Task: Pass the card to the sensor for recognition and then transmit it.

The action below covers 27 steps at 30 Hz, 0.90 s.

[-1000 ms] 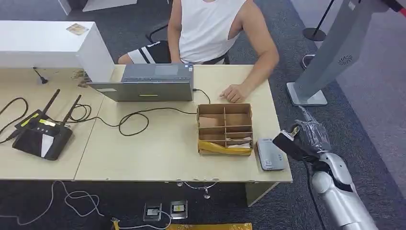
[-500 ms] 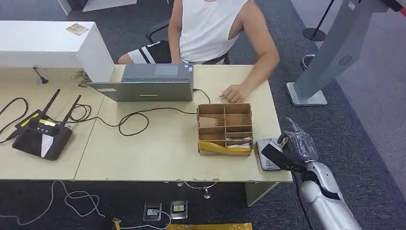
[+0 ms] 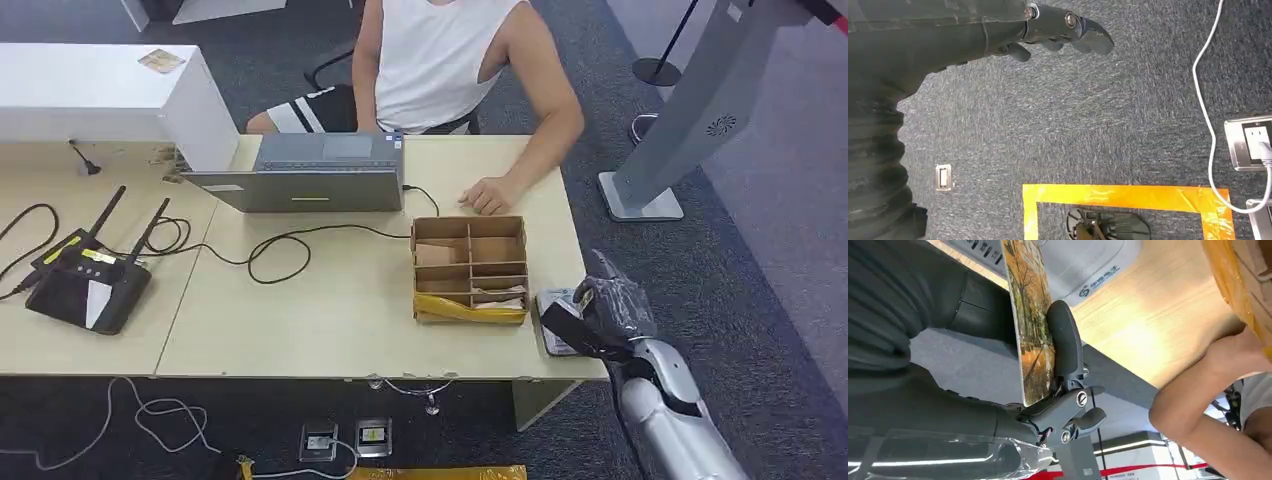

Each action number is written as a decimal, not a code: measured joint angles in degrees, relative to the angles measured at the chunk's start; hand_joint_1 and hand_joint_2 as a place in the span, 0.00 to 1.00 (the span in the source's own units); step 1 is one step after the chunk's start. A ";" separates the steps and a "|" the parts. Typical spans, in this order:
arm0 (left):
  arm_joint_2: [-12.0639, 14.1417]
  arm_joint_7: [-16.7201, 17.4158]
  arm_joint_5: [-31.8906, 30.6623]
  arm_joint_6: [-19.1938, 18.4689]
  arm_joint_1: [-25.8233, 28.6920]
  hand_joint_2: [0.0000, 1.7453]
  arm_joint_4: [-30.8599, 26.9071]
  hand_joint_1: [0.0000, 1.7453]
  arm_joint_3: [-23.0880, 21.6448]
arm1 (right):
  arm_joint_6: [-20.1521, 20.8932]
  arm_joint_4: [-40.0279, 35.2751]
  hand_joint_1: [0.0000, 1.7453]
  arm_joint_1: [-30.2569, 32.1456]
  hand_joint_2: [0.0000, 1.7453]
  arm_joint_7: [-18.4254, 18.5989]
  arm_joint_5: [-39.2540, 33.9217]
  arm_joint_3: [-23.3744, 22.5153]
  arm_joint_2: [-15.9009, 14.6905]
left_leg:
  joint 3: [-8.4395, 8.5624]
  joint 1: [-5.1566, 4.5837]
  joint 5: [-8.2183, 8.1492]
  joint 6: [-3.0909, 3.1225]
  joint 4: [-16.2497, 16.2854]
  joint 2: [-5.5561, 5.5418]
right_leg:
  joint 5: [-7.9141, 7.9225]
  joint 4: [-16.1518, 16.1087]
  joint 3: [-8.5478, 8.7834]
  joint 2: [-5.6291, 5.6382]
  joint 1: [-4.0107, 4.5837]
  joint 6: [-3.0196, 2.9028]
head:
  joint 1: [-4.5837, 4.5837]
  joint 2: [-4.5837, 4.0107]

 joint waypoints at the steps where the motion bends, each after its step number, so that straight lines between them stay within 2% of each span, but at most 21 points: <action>1: 0.00 0.00 0.00 0.02 0.00 1.00 0.00 0.00 0.00 | 0.00 0.20 1.00 -0.14 1.00 -0.04 0.07 0.09 0.07 | 0.00 0.00 0.00 0.00 0.00 0.00 | 0.00 0.00 0.00 0.00 0.00 0.00 | 0.00 0.00; 27: -0.35 0.00 1.64 0.42 0.01 1.00 0.00 0.00 -0.94 | 0.35 6.36 1.00 -3.98 1.00 -1.42 0.48 1.86 1.18 | 0.07 0.00 0.00 0.00 0.00 0.02 | 0.00 0.00 0.05 0.07 0.00 0.00 | 0.00 0.00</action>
